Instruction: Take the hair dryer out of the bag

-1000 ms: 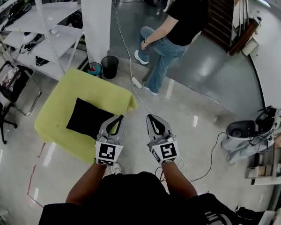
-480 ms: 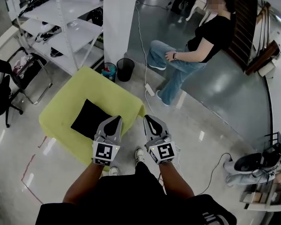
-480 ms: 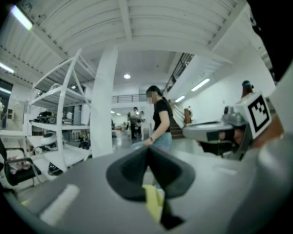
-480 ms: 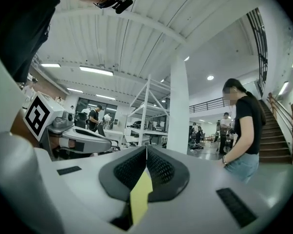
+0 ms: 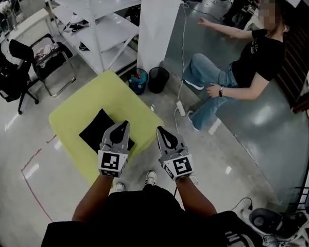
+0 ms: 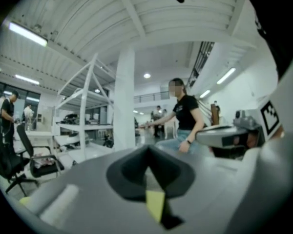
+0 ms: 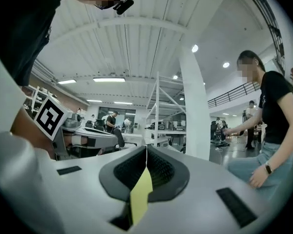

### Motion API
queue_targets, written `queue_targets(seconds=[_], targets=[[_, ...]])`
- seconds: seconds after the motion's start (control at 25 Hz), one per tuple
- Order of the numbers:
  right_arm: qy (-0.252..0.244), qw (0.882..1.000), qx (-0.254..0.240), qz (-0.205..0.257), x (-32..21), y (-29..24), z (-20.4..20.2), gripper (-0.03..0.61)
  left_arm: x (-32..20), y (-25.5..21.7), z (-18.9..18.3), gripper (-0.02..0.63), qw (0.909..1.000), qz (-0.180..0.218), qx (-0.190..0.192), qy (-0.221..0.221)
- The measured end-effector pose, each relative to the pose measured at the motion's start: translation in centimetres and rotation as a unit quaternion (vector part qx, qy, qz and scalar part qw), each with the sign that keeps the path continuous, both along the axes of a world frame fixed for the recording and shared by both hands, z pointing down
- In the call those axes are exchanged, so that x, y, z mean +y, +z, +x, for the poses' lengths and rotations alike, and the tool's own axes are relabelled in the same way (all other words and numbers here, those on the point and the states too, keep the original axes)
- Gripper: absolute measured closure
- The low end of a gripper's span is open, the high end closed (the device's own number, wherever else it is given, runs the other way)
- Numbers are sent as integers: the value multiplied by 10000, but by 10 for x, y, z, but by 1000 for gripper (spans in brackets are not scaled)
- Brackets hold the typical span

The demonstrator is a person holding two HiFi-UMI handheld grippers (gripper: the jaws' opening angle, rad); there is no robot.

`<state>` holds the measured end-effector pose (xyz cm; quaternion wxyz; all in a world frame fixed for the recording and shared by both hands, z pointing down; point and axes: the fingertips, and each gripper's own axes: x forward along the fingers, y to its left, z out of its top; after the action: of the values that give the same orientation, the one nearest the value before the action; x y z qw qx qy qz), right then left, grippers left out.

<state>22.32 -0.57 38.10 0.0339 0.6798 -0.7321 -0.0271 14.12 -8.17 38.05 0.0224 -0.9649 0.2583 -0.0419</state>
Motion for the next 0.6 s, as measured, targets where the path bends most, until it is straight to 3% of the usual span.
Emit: queue_targets(seconds=[0.24,0.44,0.6], targets=[[-920,9953,-264,-158,-24,32,14,571,-2,34,1,607,9955,-122,-404,-846],[-1537,9871,-335,-286,-47,49,-8,571,-1,67,-30,607,9878,-259,-818,-1299],[-1841,9811,-356,-472,-63,67,-29,571,-2,93,-57,607,9816,-553,-917,-1583]])
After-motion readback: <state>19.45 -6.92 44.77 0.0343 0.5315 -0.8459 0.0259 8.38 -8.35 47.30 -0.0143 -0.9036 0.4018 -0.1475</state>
